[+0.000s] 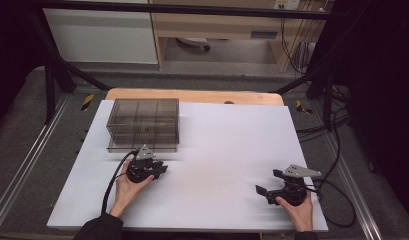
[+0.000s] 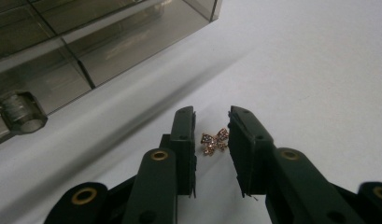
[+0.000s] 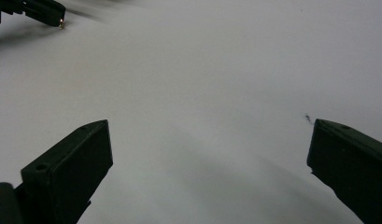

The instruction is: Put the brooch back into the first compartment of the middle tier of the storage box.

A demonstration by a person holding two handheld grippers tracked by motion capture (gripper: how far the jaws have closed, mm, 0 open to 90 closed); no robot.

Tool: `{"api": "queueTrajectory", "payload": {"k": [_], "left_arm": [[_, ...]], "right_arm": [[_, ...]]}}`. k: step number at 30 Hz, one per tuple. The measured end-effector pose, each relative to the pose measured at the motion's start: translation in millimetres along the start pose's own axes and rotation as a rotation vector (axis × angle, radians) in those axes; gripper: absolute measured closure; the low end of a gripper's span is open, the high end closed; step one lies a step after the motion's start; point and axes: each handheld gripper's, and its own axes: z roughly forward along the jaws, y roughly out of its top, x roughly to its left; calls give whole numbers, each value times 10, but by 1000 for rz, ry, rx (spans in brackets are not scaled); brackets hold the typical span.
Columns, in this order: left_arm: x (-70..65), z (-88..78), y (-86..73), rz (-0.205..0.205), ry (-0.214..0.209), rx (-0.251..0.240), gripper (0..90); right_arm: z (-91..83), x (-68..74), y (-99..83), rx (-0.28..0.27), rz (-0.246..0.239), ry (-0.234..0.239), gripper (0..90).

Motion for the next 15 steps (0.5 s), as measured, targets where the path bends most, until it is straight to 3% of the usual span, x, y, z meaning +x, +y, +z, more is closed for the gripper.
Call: {"api": "queueTrajectory", "payload": {"k": [15], "left_arm": [[-14, 8, 1, 5, -7, 0, 765]], "right_arm": [[0, 1, 0, -2, 1, 0, 6]]}}
